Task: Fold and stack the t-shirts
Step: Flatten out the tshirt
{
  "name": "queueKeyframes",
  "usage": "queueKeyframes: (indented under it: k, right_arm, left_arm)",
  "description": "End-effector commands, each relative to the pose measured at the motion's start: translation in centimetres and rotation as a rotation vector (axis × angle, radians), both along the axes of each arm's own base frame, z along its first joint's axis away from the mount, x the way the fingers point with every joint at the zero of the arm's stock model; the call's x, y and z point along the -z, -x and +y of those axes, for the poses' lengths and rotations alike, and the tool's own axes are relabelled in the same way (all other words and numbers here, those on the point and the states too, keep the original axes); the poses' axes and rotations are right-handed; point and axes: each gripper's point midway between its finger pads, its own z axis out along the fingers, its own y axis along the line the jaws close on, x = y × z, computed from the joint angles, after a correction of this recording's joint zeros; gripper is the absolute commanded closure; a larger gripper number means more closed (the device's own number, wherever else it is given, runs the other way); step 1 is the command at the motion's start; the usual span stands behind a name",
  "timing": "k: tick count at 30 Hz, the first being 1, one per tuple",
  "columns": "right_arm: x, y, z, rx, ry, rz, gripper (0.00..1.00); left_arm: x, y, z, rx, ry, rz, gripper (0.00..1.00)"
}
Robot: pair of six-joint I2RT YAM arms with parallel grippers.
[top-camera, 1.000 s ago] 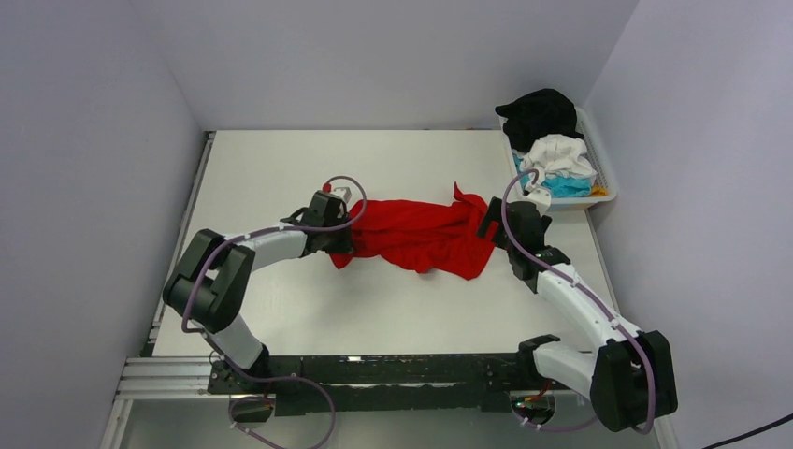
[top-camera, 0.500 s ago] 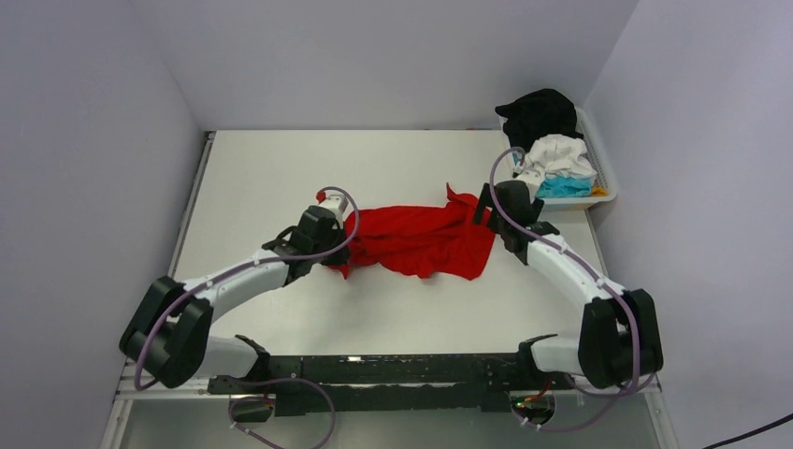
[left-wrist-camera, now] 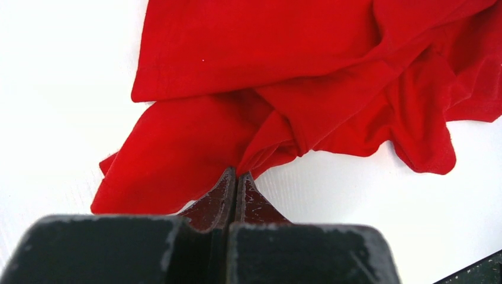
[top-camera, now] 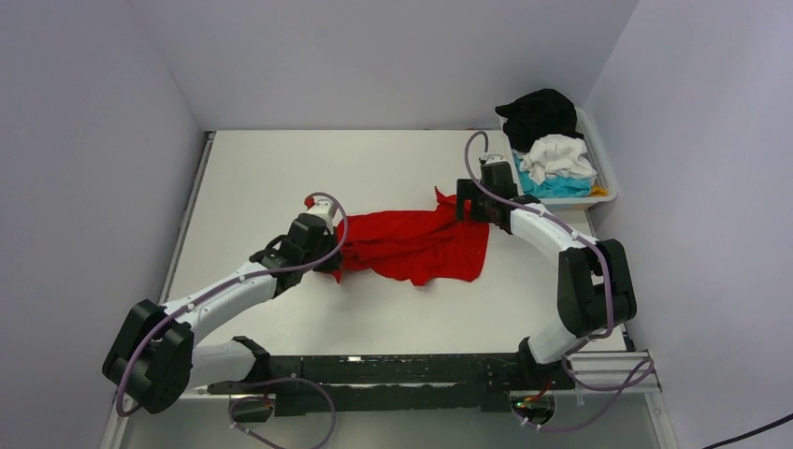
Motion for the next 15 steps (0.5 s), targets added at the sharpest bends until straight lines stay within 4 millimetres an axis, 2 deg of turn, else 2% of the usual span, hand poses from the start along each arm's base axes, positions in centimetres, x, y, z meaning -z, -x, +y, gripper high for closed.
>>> queueKeyframes:
  k: [1,5,7,8,9,10,12,15]
  right_arm:
    - [0.5,0.6,2.2,-0.089,-0.094,0.016,0.10]
    - [2.6,0.1,0.4,0.020,-0.040,0.030,0.13]
    - [3.5,0.0,0.3,0.040,-0.039,0.040,0.17]
    - [3.9,0.0,0.5,0.041,-0.049,0.046,0.27]
    - [4.0,-0.1,0.6,0.042,-0.054,0.047,0.45]
    - [3.8,-0.3,0.6,0.048,-0.055,0.045,0.59]
    - [2.6,-0.6,0.1,0.072,-0.037,0.025,0.79]
    - [-1.3,-0.9,0.0,0.067,-0.036,-0.040,0.92]
  left_arm:
    - [-1.6,-0.7,-0.5,-0.007,0.032,-0.043,1.00]
    - [-1.5,-0.6,-0.4,-0.017,0.037,-0.045,1.00]
    - [-1.6,-0.7,-0.3,-0.021,0.034,-0.048,1.00]
    - [-1.6,-0.7,-0.2,-0.027,0.030,-0.048,1.00]
    - [-1.6,-0.8,0.0,-0.034,0.024,-0.048,1.00]
    - [-1.7,-0.9,0.2,-0.044,0.015,-0.051,1.00]
    - [-2.3,-1.2,0.6,-0.069,0.006,-0.069,1.00]
    - [-5.2,-2.4,1.1,-0.105,0.002,-0.149,1.00]
